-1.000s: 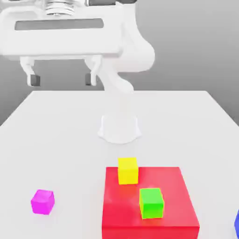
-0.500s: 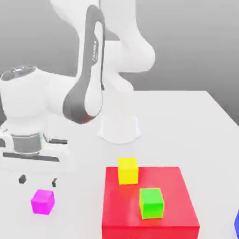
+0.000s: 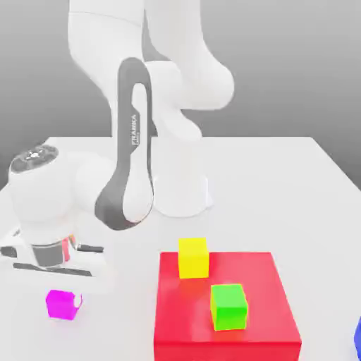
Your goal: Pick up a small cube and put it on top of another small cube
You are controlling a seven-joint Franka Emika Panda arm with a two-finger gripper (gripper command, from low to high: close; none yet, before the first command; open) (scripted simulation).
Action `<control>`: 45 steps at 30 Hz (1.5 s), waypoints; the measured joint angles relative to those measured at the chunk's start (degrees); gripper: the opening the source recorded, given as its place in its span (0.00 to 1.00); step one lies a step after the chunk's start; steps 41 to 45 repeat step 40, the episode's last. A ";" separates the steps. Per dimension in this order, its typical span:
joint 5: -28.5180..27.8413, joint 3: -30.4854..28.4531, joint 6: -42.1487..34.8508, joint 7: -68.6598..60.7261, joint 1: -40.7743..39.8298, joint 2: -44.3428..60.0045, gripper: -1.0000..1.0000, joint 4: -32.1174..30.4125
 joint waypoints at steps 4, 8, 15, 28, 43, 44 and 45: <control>-3.39 1.65 -2.95 -2.50 2.35 -2.55 0.00 1.16; -4.34 7.75 -3.46 -10.97 4.34 -0.69 0.00 4.79; -11.73 15.86 -7.14 -26.04 9.44 3.52 0.00 13.96; -15.52 21.86 -16.78 0.73 31.32 4.44 0.00 23.34; -17.36 20.75 -13.53 15.66 39.20 11.07 1.00 25.39; -17.36 20.75 -13.53 15.66 39.20 11.07 1.00 25.39; -17.36 20.75 -13.53 15.66 39.20 11.07 1.00 25.39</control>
